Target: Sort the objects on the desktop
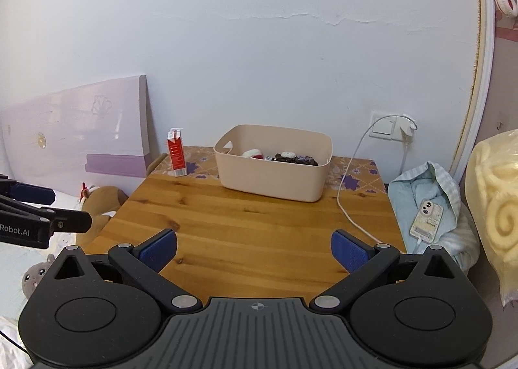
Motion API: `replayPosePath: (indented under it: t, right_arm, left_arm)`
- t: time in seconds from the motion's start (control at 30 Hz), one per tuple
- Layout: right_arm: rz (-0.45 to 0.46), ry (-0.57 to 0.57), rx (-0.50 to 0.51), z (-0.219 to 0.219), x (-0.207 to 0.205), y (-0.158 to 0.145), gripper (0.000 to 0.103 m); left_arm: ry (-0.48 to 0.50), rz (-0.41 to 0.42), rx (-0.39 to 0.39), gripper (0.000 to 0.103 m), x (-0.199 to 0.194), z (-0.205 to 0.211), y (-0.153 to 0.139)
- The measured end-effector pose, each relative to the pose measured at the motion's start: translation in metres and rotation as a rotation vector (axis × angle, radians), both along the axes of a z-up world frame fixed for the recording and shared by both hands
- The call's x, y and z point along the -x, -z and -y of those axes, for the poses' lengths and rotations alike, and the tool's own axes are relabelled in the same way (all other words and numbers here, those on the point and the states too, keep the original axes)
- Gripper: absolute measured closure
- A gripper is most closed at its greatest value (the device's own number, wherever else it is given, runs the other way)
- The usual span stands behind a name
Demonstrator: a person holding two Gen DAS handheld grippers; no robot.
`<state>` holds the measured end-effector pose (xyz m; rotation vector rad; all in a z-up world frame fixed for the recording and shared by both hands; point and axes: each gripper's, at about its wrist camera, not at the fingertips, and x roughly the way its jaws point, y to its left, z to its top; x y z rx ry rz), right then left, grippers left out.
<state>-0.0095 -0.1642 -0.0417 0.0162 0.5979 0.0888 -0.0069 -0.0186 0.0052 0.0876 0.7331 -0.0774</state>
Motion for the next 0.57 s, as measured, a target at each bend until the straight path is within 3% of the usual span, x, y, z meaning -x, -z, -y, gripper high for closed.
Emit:
replayPosePath:
  t: [0.57]
  right_arm:
    - [-0.028, 0.015, -0.013, -0.004, 0.058, -0.015, 0.000]
  left_arm:
    - [-0.008, -0.050, 0.021, 0.023, 0.070, -0.012, -0.004]
